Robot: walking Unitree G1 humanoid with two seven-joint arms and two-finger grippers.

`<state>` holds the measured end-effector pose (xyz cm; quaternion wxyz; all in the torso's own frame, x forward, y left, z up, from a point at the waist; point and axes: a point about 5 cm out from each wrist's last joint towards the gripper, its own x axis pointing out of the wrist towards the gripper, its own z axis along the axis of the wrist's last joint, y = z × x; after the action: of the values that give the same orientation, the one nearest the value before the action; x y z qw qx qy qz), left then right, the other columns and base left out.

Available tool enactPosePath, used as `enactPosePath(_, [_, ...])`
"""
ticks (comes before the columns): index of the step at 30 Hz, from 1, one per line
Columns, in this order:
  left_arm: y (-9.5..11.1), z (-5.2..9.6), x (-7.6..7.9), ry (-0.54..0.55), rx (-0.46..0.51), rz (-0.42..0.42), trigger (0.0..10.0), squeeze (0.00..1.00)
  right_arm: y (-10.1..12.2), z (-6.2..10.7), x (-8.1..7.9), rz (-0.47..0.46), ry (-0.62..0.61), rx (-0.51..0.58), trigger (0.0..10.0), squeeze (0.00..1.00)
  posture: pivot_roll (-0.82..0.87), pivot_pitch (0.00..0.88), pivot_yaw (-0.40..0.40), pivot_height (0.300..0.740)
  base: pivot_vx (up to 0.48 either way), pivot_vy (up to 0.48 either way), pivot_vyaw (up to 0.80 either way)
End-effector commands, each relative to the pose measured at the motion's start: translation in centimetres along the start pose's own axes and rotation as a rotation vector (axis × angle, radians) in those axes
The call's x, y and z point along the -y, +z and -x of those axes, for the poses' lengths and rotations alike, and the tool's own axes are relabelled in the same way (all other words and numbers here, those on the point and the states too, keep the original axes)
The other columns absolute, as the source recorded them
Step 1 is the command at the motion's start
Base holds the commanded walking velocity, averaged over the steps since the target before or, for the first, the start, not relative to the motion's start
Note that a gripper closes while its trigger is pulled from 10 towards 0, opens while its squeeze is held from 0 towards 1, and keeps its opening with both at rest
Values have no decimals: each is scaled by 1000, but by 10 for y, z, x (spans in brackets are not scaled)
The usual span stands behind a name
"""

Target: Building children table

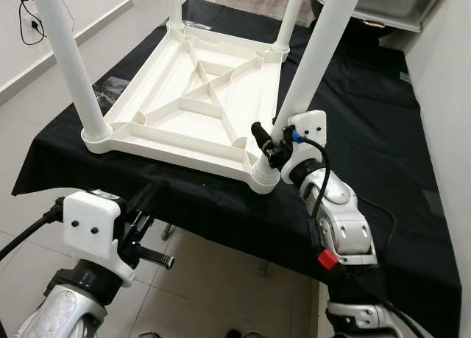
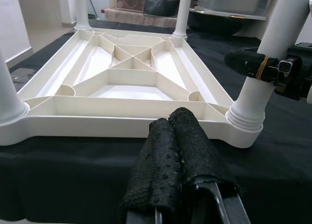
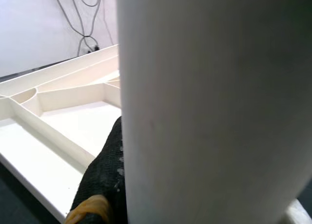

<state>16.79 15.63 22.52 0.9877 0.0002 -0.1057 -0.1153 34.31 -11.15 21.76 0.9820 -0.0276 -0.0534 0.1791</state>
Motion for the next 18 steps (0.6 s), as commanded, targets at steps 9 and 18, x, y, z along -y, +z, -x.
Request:
enactPosePath(9, [-10, 12, 10, -3, -78, 58, 10000, 0, -8, 1, 4, -85, 438, 11, 10000, 1000, 155, 247, -129, 740, 0, 0, 0])
enactPosePath(18, [-14, 18, 11, 3, -105, 61, 10000, 0, 17, -20, 14, -39, 583, 86, 10000, 1000, 174, 267, -133, 740, 0, 0, 0])
